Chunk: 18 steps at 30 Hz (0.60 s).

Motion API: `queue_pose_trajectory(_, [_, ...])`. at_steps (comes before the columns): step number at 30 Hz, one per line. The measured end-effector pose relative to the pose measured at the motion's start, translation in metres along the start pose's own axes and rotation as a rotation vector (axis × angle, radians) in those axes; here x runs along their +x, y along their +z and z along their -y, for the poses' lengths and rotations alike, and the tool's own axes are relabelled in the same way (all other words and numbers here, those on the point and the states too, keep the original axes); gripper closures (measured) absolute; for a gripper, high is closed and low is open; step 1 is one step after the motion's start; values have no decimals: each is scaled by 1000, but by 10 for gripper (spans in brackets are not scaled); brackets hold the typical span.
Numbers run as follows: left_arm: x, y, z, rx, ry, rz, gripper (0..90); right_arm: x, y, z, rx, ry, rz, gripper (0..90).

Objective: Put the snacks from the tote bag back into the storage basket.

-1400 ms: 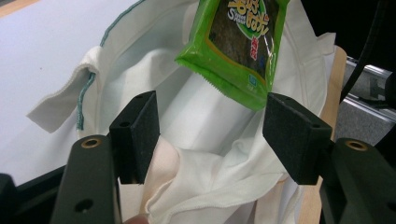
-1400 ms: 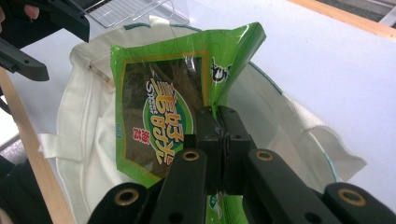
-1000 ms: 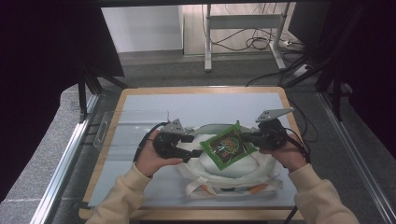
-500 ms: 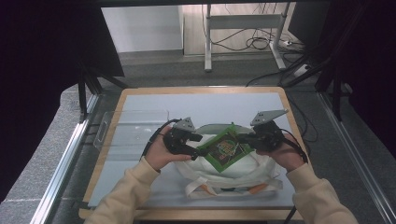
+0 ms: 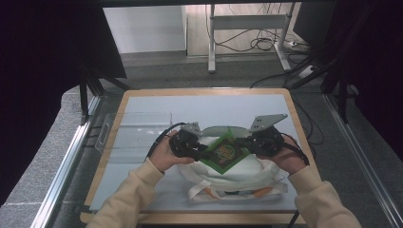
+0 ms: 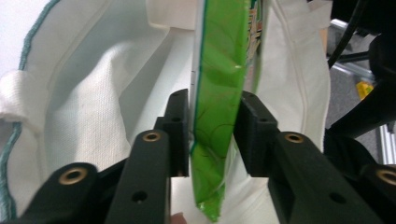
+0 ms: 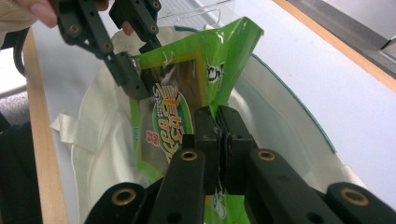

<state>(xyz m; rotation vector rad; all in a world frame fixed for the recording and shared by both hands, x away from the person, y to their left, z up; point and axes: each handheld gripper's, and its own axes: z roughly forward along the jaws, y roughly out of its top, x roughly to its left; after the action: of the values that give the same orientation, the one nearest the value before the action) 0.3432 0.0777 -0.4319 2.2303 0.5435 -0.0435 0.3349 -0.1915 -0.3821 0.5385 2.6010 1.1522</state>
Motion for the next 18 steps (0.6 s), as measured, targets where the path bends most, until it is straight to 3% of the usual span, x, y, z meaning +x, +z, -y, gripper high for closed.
queue_pose_trajectory(10, [-2, -3, 2, -6, 4, 7, 724, 1, -2, 1, -24, 2, -2, 807])
queue_pose_trajectory(15, [-6, -5, 3, -19, 5, -11, 726, 2, -5, 2, -61, 28, 1, 661])
queue_pose_trajectory(18, [-5, -10, 6, -32, -4, -26, 728, 6, -11, 1, -100, 56, 28, 568])
